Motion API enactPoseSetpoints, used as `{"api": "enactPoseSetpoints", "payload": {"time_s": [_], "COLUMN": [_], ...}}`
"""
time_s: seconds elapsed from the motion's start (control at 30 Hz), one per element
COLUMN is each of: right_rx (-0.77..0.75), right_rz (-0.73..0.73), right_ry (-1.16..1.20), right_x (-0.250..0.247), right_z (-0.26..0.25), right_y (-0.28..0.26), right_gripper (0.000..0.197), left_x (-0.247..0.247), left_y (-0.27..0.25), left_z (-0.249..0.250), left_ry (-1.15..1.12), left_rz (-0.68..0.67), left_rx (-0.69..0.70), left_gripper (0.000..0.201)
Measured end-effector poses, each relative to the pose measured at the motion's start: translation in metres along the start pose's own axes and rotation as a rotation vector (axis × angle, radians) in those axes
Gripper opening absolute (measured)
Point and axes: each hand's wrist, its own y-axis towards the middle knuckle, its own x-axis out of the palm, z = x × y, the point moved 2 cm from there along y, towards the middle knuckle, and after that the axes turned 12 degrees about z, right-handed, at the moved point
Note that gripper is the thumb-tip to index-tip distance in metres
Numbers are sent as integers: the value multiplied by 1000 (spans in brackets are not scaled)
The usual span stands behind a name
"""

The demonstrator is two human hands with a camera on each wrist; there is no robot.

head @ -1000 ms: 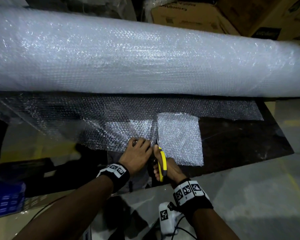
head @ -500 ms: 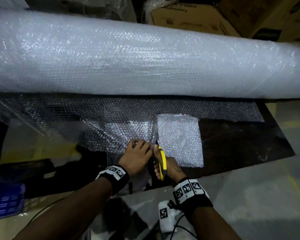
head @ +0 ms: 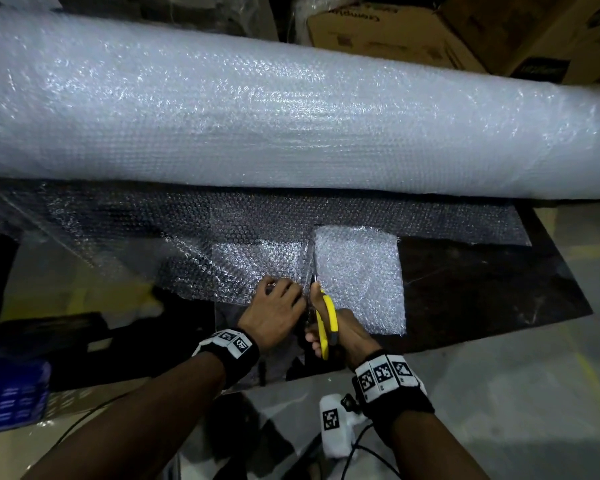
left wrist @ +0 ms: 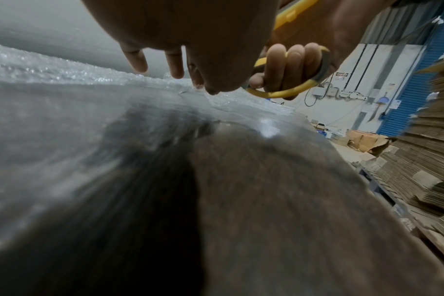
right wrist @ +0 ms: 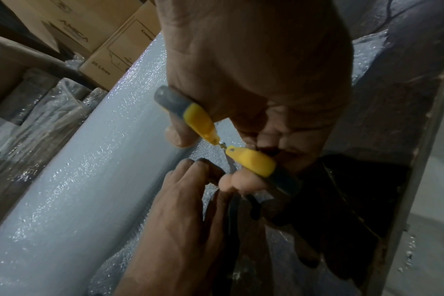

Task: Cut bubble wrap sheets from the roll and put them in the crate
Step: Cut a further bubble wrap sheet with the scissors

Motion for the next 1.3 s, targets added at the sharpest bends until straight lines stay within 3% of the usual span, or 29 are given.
{"api": "enactPoseSetpoints", "payload": {"time_s": [0.23, 0.57, 0.7, 0.8, 0.97, 1.3], "right_rx": [-62, -60, -88, -79, -135, -106], "right_rz": [77, 46, -6, -33, -118, 19], "right_ry": [15, 10, 17, 38, 82, 198], "right_x": [1, -15, -14, -11, -18, -22], "right_z": [0, 5, 6, 13, 23, 19], "right_y": [0, 2, 2, 3, 7, -9], "right_gripper": [75, 64, 62, 55, 20, 15], "left_x": [0, -1, 5, 5, 4, 5], "left_y": [-2, -5, -4, 0, 6, 8], "left_z": [-1, -6, -13, -14, -11, -11], "left_ry": [-7, 19, -2, 40, 127, 119], "left_rz": [39, -38, -119, -145, -141, -234], "left_rx": [8, -14, -83, -98, -77, -70], "left_gripper": [38, 20, 47, 35, 16, 31]}}
